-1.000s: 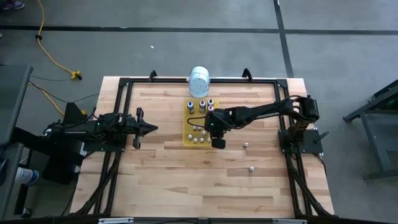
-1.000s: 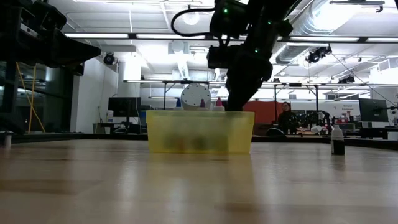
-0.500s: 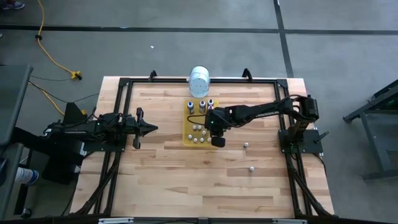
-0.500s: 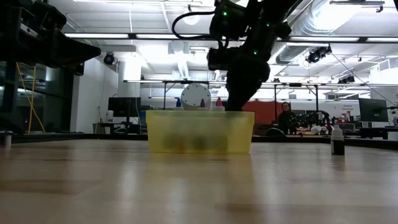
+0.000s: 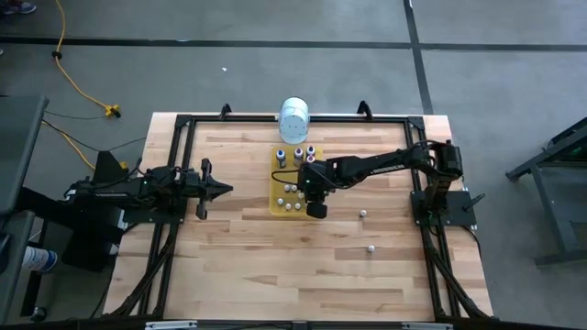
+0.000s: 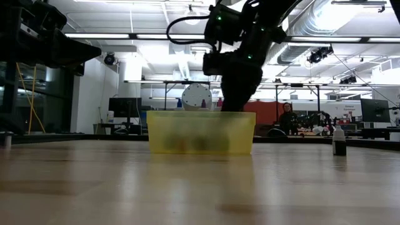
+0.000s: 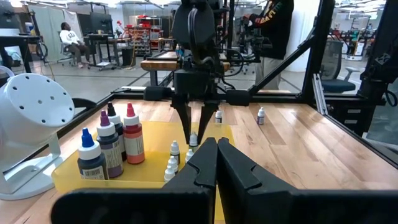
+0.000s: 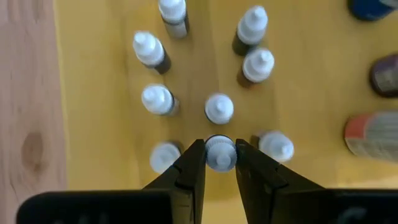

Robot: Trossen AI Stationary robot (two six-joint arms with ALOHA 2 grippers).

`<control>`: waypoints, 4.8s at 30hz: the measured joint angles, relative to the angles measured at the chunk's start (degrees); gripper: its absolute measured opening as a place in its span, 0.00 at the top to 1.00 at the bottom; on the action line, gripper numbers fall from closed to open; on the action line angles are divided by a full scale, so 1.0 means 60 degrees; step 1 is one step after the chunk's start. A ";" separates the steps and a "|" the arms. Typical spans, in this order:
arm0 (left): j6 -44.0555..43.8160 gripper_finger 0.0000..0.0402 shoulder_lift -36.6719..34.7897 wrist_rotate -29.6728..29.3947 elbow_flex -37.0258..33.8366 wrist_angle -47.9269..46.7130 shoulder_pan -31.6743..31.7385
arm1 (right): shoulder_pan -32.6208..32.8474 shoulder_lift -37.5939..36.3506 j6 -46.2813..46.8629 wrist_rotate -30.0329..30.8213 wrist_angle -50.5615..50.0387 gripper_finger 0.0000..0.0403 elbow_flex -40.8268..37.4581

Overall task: Pick & Place food coloring
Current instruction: Put the small green food coloring bottle in the yellow transparent bin, then put the small brown coloring bottle in the yellow transparent bin

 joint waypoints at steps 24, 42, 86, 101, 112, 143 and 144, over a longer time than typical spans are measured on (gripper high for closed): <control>0.0000 1.00 0.0000 0.0000 0.0000 0.0000 0.0001 | -0.0178 0.0438 0.0036 -0.0223 -0.0474 0.83 0.0297; 0.0000 1.00 0.0000 0.0000 0.0000 0.0000 0.0003 | -0.0175 0.0438 0.0040 -0.0264 -0.0471 0.70 0.0293; 0.0000 1.00 0.0000 0.0000 0.0000 -0.0001 0.0002 | 0.0114 -0.3469 -0.0848 -0.0496 -0.2572 0.68 -0.1203; 0.0000 1.00 -0.0002 0.0000 0.0000 0.0000 0.0003 | 0.1433 -0.8392 0.0538 -0.0355 -0.1529 0.40 -0.5989; 0.0000 1.00 0.0000 0.0000 0.0000 0.0000 0.0004 | 0.1858 -0.8673 0.2288 0.0460 -0.0719 0.39 -0.6464; 0.0000 1.00 -0.0002 -0.0002 0.0000 0.0000 0.0002 | 0.1191 -0.5696 0.7317 0.0251 -0.2105 0.39 -0.5321; 0.0000 1.00 -0.0002 0.0000 0.0000 -0.0004 0.0004 | 0.1167 -0.5528 0.7310 0.0142 -0.2223 0.39 -0.5159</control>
